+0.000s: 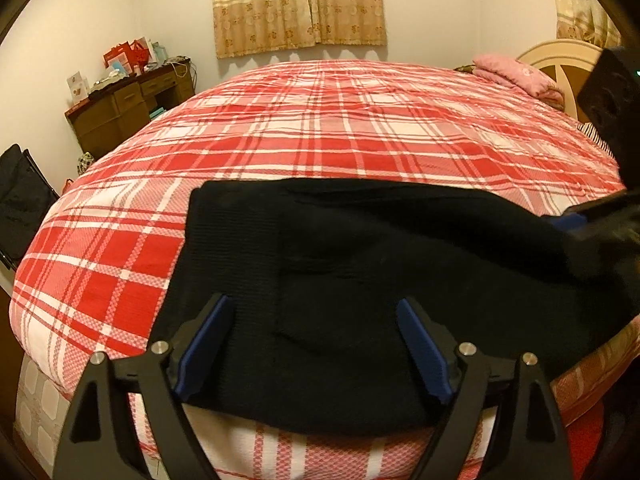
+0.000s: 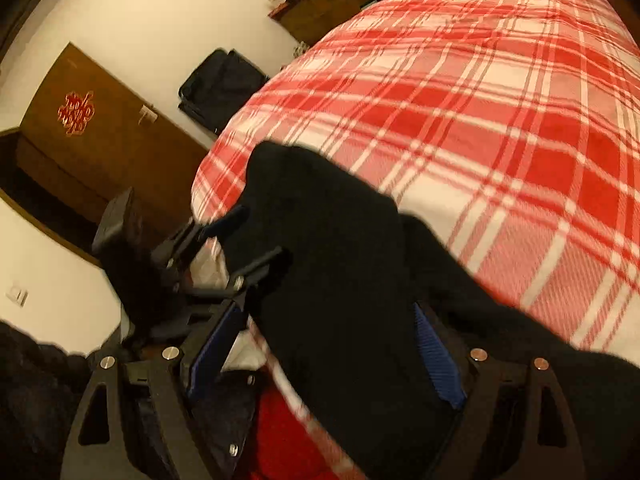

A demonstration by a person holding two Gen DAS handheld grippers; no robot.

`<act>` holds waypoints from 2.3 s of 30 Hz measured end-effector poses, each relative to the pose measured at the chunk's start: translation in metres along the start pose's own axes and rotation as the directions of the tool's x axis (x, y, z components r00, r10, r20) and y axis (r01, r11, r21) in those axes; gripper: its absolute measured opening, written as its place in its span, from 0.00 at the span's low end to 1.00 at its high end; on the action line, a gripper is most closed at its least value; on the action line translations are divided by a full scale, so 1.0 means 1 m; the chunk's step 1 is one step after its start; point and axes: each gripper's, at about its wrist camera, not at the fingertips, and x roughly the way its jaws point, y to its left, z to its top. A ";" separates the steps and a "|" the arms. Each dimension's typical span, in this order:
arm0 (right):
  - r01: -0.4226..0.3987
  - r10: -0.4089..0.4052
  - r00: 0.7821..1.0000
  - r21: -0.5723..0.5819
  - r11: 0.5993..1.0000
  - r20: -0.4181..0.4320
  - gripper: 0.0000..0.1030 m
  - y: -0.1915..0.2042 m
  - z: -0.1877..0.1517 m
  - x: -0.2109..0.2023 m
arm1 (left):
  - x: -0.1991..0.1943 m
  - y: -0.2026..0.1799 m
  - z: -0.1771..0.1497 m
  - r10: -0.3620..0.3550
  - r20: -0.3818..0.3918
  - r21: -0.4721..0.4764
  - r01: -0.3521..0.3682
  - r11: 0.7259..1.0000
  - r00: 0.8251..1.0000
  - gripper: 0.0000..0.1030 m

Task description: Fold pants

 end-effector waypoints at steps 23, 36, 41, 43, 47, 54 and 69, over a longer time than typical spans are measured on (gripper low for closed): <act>0.100 -0.105 0.992 -0.071 0.992 -0.072 0.85 0.000 -0.009 -0.007 | 0.001 0.000 0.002 -0.025 -0.010 0.003 0.025 1.000 1.000 0.91; -0.310 0.318 0.946 0.101 0.945 -0.065 0.85 -0.010 0.013 0.025 | 0.002 0.000 0.003 -0.022 -0.014 0.002 0.022 1.000 1.000 0.93; -0.219 0.218 0.975 0.028 0.975 0.050 0.85 -0.007 0.032 0.035 | 0.003 0.001 0.004 -0.030 -0.016 -0.005 0.030 1.000 0.999 0.93; -0.148 0.148 0.987 -0.006 0.989 0.069 0.84 -0.008 0.037 0.031 | 0.003 0.001 0.003 -0.030 -0.016 -0.005 0.030 1.000 0.999 0.93; -0.035 0.039 0.991 -0.035 0.999 0.128 0.80 -0.026 0.050 0.006 | 0.005 -0.001 0.002 -0.025 -0.019 0.005 0.025 1.000 1.000 0.93; -0.049 0.046 0.995 0.033 0.998 0.093 0.58 -0.068 0.059 0.006 | 0.007 -0.003 0.000 -0.022 -0.025 0.026 0.022 0.999 0.999 0.93; 0.305 -0.316 0.904 0.082 0.949 0.289 0.59 -0.060 0.013 -0.097 | 0.010 -0.011 0.000 0.007 -0.029 0.074 -0.005 0.997 1.000 1.00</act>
